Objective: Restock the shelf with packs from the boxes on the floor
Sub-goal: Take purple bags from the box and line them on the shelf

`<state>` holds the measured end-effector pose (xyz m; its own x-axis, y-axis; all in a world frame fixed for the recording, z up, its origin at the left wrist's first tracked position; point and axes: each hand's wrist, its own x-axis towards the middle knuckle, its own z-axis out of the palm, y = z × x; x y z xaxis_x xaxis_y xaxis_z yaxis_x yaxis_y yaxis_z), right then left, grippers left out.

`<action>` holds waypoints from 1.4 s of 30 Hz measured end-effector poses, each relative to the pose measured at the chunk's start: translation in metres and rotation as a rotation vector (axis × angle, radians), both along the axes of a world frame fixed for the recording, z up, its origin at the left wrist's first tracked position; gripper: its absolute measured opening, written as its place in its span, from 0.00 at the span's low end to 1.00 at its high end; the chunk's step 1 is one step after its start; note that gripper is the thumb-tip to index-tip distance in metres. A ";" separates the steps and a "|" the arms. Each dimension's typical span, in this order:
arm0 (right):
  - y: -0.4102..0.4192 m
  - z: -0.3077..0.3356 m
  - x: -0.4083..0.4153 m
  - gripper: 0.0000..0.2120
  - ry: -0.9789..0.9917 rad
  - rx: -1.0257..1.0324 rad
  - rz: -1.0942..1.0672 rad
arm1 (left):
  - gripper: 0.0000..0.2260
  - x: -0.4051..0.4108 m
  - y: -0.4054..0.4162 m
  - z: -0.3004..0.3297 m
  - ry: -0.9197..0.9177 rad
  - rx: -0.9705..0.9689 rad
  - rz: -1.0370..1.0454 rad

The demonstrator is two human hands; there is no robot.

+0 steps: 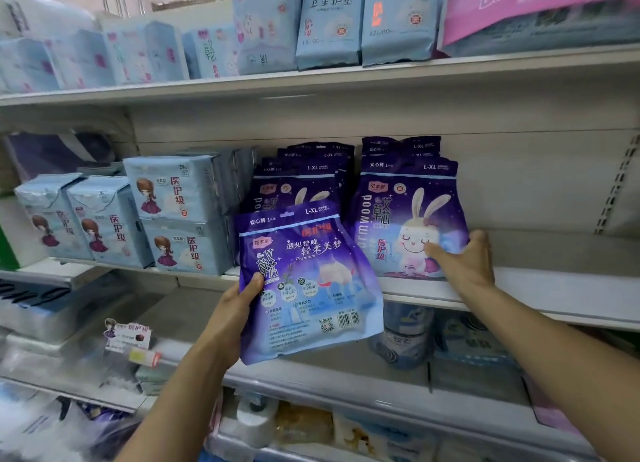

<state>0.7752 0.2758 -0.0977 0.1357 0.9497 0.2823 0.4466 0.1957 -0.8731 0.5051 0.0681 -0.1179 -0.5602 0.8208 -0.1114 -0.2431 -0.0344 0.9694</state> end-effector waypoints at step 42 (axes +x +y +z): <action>-0.097 0.093 -0.043 0.05 0.545 -0.091 0.674 | 0.51 0.073 0.008 0.052 1.682 0.362 0.181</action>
